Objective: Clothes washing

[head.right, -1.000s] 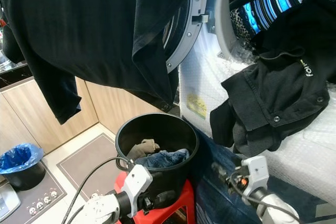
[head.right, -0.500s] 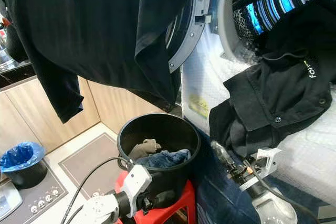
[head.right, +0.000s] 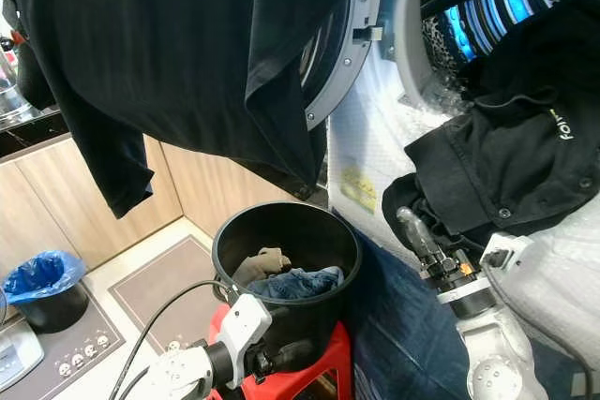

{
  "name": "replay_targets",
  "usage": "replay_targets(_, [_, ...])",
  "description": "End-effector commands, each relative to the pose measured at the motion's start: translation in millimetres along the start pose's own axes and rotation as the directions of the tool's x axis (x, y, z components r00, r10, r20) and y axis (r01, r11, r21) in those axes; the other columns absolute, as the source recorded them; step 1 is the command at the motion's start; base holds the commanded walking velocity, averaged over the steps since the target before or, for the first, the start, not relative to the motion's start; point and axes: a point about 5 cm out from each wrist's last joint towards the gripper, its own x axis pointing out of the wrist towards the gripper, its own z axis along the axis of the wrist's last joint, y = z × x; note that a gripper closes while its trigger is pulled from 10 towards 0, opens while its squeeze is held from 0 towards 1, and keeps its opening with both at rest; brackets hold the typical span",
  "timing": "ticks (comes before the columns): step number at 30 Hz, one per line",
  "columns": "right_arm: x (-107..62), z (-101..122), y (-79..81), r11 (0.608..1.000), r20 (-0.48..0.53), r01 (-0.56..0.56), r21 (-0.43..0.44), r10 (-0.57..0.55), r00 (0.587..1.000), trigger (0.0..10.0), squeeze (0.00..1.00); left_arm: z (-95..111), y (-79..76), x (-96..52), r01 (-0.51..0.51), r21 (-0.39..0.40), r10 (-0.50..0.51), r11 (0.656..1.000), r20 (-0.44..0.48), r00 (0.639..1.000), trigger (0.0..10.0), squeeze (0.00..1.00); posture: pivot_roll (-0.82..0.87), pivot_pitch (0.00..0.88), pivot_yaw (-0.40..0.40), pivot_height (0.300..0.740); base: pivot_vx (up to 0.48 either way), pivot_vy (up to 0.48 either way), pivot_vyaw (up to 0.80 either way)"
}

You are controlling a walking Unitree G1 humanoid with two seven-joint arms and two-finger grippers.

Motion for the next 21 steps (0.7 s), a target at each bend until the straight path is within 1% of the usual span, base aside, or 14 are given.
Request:
replay_targets(1, [5.8, 14, 9.1, 0.996, 0.057, -0.088, 0.011, 0.087, 0.995, 10.0, 0.00, 2, 2.6, -0.2, -0.006, 0.021, 0.006, 1.000, -0.004, 1.000, 10.0, 0.00, -0.11, 0.000, 0.047, 0.740, 0.000, 0.000, 0.00])
replay_targets(3, [6.2, 19, 14.5, 0.987, 0.082, -0.151, 0.060, 0.146, 0.986, 10.0, 0.00, 2, 2.6, -0.5, -0.007, 0.021, 0.007, 1.000, -0.004, 1.000, 10.0, 0.00, -0.11, 0.000, 0.047, 0.740, 0.000, 0.000, 0.00])
replay_targets(5, [7.8, 26, 23.6, 0.972, 0.106, -0.224, 0.071, 0.216, 0.971, 10.0, 0.00, 2, 2.6, -0.8, -0.007, 0.019, 0.007, 1.000, -0.005, 1.000, 10.0, 0.00, -0.12, 0.000, 0.050, 0.740, 0.000, 0.000, 0.00])
replay_targets(6, [9.7, 30, 25.5, 0.969, 0.123, -0.237, 0.065, 0.228, 0.966, 10.0, 0.00, 2, 2.6, -0.8, -0.006, 0.019, 0.006, 1.000, -0.006, 1.000, 10.0, 0.00, -0.12, 0.000, 0.049, 0.740, 0.000, 0.000, 0.00])
replay_targets(10, [14.8, 42, 24.1, 0.971, 0.168, -0.233, 0.047, 0.222, 0.960, 10.0, 0.00, 2, 2.6, -0.9, 0.000, 0.021, 0.001, 1.000, -0.007, 1.000, 10.0, 0.00, -0.12, 0.000, 0.054, 0.740, 0.000, 0.000, 0.00])
replay_targets(11, [14.8, 42, 24.1, 0.971, 0.168, -0.233, 0.047, 0.222, 0.960, 10.0, 0.00, 2, 2.6, -0.9, 0.000, 0.021, 0.001, 1.000, -0.007, 1.000, 10.0, 0.00, -0.12, 0.000, 0.054, 0.740, 0.000, 0.000, 0.00])
replay_targets(12, [18.7, 51, 23.2, 0.972, 0.200, -0.230, 0.035, 0.219, 0.955, 10.0, 0.00, 2, 2.6, -0.4, 0.004, 0.025, -0.003, 1.000, -0.007, 1.000, 10.0, 0.00, -0.12, 0.000, 0.056, 0.740, 0.000, 0.000, 0.00])
replay_targets(14, [21.8, 58, 23.3, 0.972, 0.220, -0.235, 0.016, 0.226, 0.949, 10.0, 0.00, 3, 2.6, 0.0, 0.007, 0.027, -0.006, 1.000, -0.006, 1.000, 10.0, 0.00, -0.12, 0.000, 0.057, 0.740, 0.000, 0.000, 0.00])
replay_targets(15, [21.8, 58, 23.3, 0.972, 0.220, -0.235, 0.016, 0.226, 0.949, 10.0, 0.00, 3, 2.6, 0.0, 0.007, 0.027, -0.006, 1.000, -0.006, 1.000, 10.0, 0.00, -0.12, 0.000, 0.057, 0.740, 0.000, 0.000, 0.00])
replay_targets(17, [26.5, 71, 24.0, 0.967, 0.254, -0.254, 0.007, 0.244, 0.936, 10.0, 0.00, 3, 2.3, 0.2, 0.011, 0.029, -0.011, 1.000, -0.007, 1.000, 10.0, 0.00, -0.12, 0.000, 0.057, 0.740, 0.000, 0.000, 0.00])
replay_targets(21, [27.7, 77, 23.8, 0.961, 0.269, -0.275, 0.006, 0.263, 0.926, 10.0, 0.00, 3, 2.2, 0.6, 0.012, 0.029, -0.011, 1.000, -0.007, 1.000, 10.0, 0.00, -0.12, 0.000, 0.056, 0.740, 0.000, 0.000, 0.00])
